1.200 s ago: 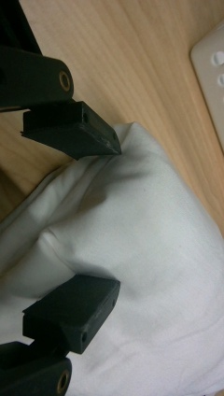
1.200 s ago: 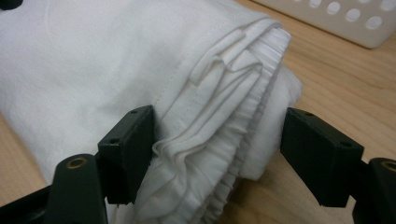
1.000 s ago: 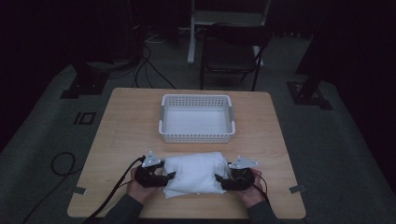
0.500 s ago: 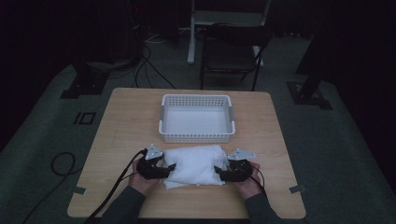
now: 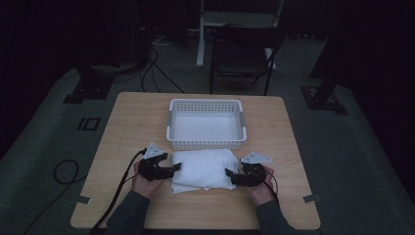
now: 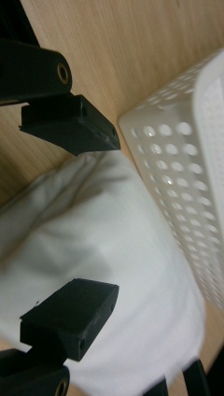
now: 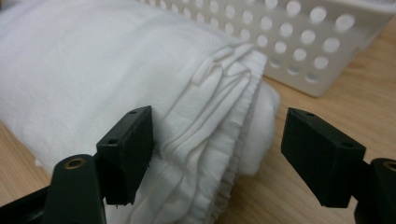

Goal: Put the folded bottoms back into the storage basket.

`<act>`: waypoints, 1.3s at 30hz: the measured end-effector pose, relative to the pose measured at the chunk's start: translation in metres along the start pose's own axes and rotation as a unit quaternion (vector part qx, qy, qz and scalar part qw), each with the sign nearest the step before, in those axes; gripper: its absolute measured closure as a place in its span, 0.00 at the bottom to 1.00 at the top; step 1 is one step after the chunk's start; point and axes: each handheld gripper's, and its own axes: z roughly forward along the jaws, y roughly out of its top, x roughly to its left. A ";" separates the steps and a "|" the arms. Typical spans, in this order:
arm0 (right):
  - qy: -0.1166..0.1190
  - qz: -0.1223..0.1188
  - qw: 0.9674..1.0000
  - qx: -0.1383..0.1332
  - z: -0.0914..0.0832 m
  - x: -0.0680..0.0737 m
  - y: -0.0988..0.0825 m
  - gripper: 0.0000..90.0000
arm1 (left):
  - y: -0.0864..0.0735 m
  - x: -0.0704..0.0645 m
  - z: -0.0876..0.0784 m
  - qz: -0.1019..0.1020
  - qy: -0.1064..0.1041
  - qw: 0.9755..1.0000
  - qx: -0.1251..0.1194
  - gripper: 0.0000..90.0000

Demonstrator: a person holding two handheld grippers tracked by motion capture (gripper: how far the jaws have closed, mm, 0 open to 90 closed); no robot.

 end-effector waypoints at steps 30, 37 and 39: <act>0.039 0.069 0.996 0.045 0.024 -0.006 -0.006 0.12 | -0.025 0.002 0.032 -0.052 -0.028 0.994 0.097 0.11; 0.062 0.095 0.992 0.053 0.029 -0.011 -0.010 0.12 | -0.026 0.002 0.033 -0.050 -0.034 0.994 0.096 0.11; 0.070 0.102 0.991 0.053 0.031 -0.012 -0.011 0.12 | -0.026 0.002 0.033 -0.048 -0.036 0.993 0.097 0.11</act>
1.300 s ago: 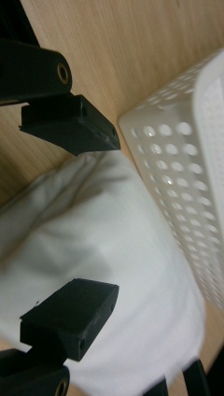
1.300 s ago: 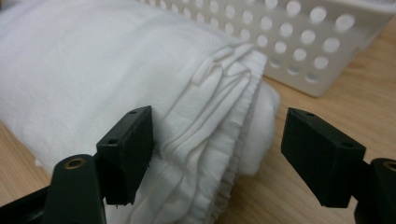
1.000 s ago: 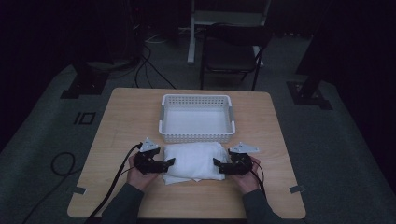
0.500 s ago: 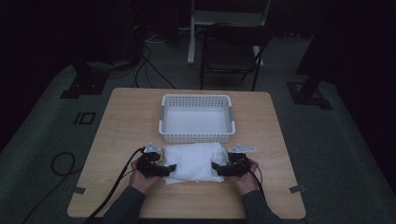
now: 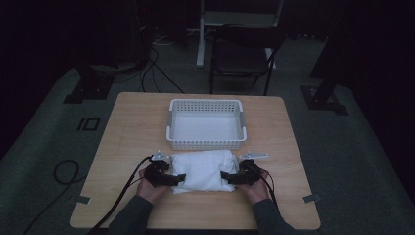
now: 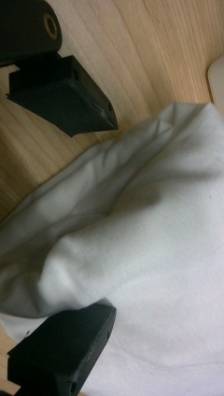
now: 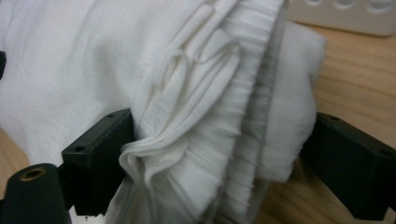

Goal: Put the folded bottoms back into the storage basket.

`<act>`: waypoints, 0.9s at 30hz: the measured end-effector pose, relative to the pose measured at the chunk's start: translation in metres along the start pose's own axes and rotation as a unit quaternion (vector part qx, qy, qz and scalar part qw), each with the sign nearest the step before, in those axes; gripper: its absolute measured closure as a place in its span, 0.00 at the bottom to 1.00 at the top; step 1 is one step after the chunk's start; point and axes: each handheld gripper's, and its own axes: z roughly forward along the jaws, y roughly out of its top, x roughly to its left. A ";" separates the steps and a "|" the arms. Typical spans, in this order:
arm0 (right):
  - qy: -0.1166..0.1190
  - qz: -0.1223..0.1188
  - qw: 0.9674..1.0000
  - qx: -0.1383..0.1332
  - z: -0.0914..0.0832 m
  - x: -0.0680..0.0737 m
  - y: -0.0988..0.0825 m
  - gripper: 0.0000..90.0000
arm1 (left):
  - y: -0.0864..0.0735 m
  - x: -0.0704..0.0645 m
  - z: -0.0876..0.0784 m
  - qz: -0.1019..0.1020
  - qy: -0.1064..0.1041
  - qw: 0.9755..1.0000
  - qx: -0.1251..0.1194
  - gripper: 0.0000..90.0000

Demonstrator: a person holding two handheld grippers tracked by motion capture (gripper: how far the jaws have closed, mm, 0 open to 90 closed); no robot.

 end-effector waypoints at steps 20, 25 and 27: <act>0.047 -0.006 0.999 0.015 -0.001 0.007 0.002 0.54 | -0.001 -0.013 -0.005 0.013 -0.012 1.000 -0.018 0.64; 0.032 -0.031 0.999 0.009 -0.004 0.015 0.003 0.65 | -0.002 -0.019 -0.007 0.029 0.006 0.999 -0.024 0.70; 0.027 -0.038 0.999 0.007 -0.004 0.017 0.004 0.67 | -0.002 -0.020 -0.008 0.033 0.010 0.999 -0.026 0.71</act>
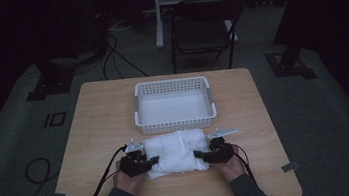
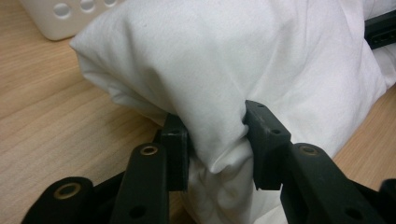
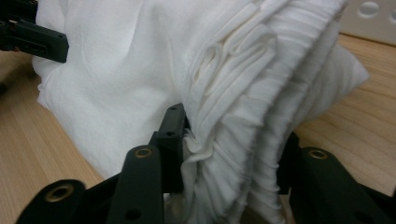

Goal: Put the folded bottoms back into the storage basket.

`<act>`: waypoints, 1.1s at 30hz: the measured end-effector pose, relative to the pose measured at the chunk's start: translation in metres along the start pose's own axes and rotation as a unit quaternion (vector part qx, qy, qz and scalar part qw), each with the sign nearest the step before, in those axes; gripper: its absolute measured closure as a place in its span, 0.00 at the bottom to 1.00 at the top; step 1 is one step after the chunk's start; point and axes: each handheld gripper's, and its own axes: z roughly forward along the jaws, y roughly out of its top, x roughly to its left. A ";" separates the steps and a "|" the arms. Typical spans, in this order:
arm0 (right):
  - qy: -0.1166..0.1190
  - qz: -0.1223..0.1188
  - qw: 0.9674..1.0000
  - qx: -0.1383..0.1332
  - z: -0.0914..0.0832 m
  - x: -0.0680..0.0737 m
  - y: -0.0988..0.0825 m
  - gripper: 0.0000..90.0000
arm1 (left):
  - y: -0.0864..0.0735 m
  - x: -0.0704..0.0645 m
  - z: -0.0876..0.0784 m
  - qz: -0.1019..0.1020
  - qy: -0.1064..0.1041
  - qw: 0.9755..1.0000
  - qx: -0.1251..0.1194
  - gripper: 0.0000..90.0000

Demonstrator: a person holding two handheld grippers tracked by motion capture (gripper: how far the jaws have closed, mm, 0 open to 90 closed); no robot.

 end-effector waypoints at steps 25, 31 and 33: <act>-0.032 -0.044 0.998 -0.028 -0.017 0.023 0.010 0.69 | 0.013 -0.019 -0.024 0.059 0.059 0.996 -0.014 0.73; -0.036 -0.049 0.998 -0.036 -0.023 0.025 0.014 0.69 | 0.017 -0.021 -0.028 0.061 0.060 0.996 -0.025 0.73; -0.037 -0.051 0.997 -0.038 -0.024 0.026 0.015 0.69 | 0.018 -0.021 -0.030 0.064 0.061 0.996 -0.028 0.73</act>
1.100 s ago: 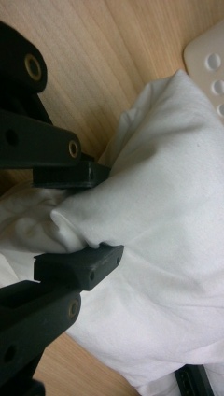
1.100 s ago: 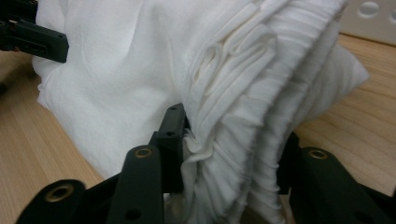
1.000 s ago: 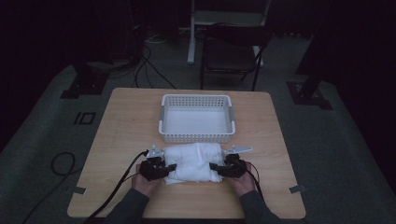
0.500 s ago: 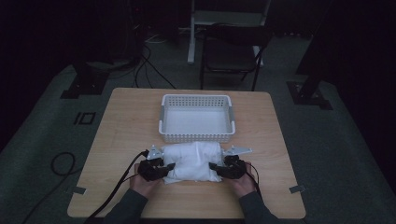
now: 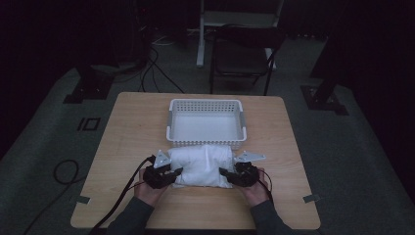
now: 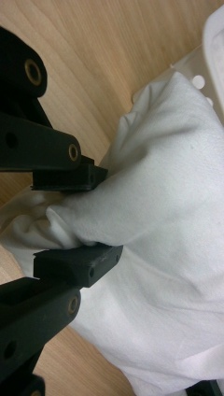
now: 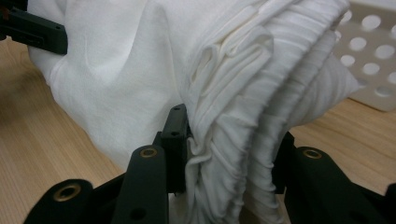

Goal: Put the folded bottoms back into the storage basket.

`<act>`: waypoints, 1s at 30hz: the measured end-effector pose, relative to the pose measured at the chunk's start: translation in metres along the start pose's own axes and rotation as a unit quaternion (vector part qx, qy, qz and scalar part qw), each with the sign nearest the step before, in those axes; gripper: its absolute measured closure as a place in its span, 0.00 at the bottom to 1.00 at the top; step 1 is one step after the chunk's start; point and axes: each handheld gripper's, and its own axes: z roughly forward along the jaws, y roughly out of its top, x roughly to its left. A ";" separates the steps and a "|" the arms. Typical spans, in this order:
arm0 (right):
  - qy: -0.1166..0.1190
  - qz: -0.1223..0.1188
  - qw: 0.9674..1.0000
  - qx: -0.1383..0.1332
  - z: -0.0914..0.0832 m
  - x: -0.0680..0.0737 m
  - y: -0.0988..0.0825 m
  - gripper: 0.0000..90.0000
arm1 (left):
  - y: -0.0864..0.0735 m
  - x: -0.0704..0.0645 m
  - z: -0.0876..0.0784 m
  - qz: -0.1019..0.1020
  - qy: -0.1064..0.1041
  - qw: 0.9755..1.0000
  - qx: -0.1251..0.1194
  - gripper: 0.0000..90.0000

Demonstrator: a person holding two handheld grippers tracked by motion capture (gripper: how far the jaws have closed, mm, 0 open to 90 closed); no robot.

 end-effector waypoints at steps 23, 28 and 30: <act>-0.007 -0.012 1.000 -0.026 -0.016 0.002 0.026 0.69 | 0.024 0.005 -0.018 0.014 0.007 0.999 -0.028 0.73; -0.008 -0.013 0.999 -0.030 -0.017 0.003 0.031 0.69 | 0.028 0.006 -0.021 0.014 0.009 0.999 -0.032 0.73; -0.009 -0.013 0.999 -0.031 -0.018 0.003 0.033 0.69 | 0.030 0.006 -0.022 0.017 0.012 0.999 -0.032 0.73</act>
